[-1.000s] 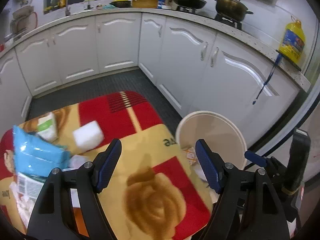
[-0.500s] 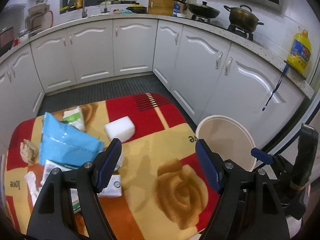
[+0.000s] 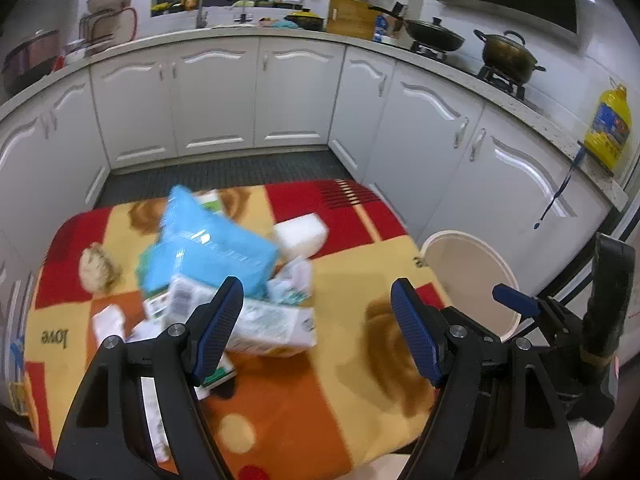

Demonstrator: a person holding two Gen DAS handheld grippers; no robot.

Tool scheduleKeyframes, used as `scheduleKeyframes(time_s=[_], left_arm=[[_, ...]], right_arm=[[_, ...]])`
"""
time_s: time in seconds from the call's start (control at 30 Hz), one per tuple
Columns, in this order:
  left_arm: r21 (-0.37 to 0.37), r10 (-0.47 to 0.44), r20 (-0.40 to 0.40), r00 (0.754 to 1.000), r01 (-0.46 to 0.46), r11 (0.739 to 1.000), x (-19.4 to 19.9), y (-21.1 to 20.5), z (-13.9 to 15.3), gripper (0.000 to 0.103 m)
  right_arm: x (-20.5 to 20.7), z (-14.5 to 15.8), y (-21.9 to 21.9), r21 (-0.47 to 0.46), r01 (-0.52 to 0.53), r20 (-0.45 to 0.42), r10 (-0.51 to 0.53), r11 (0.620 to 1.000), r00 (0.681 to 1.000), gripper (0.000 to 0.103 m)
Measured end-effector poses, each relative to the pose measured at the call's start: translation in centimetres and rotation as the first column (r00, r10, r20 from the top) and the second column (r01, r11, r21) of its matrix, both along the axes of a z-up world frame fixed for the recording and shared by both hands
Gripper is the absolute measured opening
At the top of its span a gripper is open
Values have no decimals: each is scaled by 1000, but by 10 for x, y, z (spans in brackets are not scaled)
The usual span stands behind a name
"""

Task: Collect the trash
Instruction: 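Move both tools back over the blanket, then grasp the white milk carton with the right tool while the left tool grasps crumpled tissue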

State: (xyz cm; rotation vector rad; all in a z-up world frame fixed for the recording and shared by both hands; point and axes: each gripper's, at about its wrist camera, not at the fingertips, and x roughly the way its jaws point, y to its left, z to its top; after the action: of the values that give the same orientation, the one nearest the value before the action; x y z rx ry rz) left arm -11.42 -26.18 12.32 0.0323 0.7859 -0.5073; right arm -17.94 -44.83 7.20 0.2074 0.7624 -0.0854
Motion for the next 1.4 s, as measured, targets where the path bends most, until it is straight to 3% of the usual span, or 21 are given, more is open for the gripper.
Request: scheduleKeyframes(time_s=[0.37,0.57,0.7,0.97,1.0,1.2,1.33,1.4], left_arm=[[51,124,-74,990,-120,991,2,97,-26,76],[14,188,-195,963,-189,982,13,151,-55,76],[-20,191,-259,947,-203,979,22,160,-71,76],[-52,147,-319,936,-172,984,41,149,-99,75],[-59,136,-320,938,-163,985,43,148,-100,72],[-73,89,-308,947,-117,990,49,154,-94,23],[-80,90,-294,952,-119,990,52,168,-83,19],[-77,96,-287,953,-123,989,51,174,-80,18]], right_arm=[[16,-12,58,15,-156,-39,156,988,987,94],[24,-21,78,29,-212,-64,214,977,975,94],[28,-27,95,60,-274,-85,278,960,957,94],[36,-31,123,9,-343,-90,343,939,935,94],[38,-30,125,-4,-348,-86,346,937,934,94],[64,-18,136,-106,-414,-52,411,904,910,94],[89,-23,147,-159,-515,-89,507,842,857,94],[97,-29,152,-160,-551,-115,539,819,835,82]])
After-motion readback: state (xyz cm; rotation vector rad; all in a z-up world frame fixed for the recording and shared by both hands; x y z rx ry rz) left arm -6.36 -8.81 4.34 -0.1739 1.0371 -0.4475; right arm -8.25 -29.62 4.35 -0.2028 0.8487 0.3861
